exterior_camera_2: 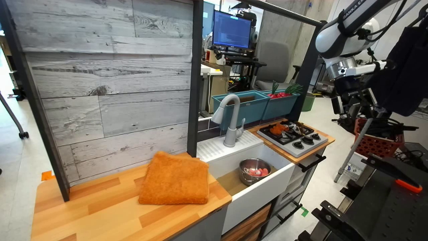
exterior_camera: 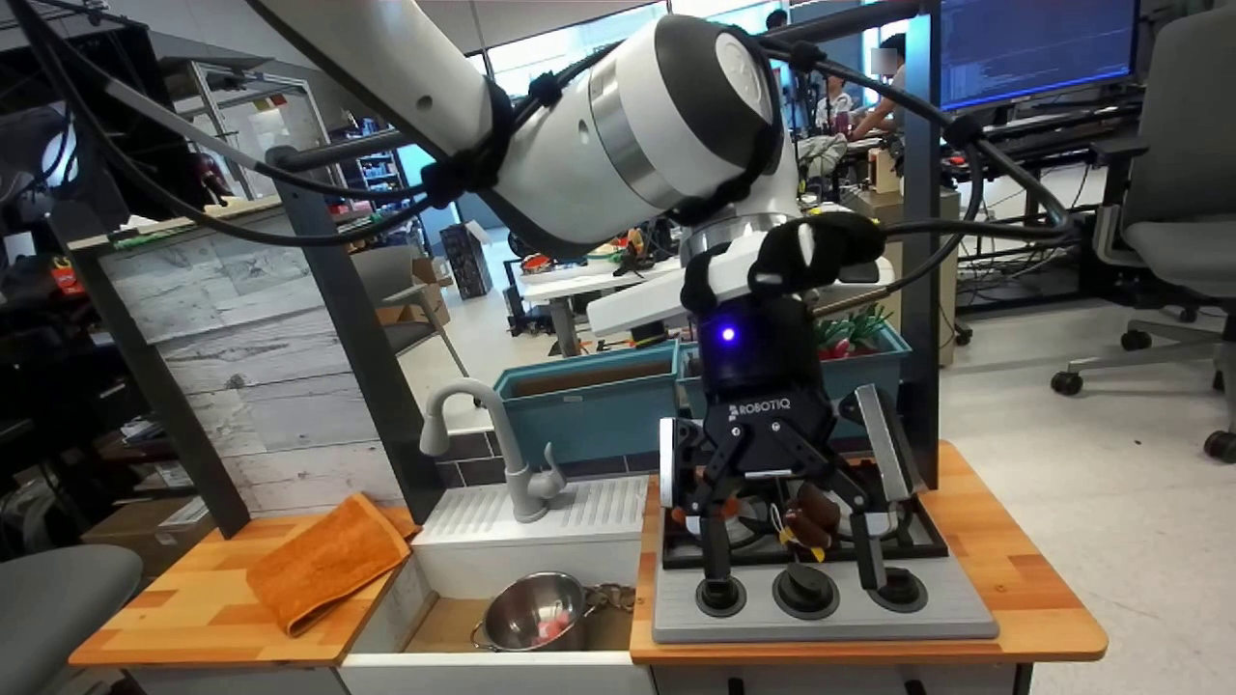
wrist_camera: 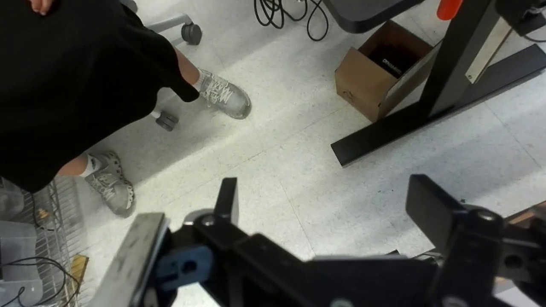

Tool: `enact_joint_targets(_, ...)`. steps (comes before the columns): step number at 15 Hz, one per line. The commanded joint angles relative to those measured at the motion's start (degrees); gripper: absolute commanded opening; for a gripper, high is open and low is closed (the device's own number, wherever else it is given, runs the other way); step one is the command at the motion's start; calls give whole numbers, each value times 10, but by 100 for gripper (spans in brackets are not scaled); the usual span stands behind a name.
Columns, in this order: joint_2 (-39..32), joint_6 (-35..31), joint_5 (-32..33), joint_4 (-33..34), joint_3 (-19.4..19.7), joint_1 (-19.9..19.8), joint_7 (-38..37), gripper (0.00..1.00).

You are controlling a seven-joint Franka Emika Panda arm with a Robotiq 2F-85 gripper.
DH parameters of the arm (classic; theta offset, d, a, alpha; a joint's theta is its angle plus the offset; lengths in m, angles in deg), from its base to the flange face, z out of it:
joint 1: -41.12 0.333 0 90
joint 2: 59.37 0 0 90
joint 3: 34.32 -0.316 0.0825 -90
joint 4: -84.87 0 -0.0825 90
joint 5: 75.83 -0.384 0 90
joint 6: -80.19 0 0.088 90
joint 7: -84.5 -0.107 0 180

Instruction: Use the towel to wipe the table, then put the dolls on the stove

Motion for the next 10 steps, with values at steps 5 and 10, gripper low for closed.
enact_joint_targets(5,20,-197,-2,-51,-29,11,33,100)
enact_joint_targets(10,23,-308,-5,-110,-79,60,68,100)
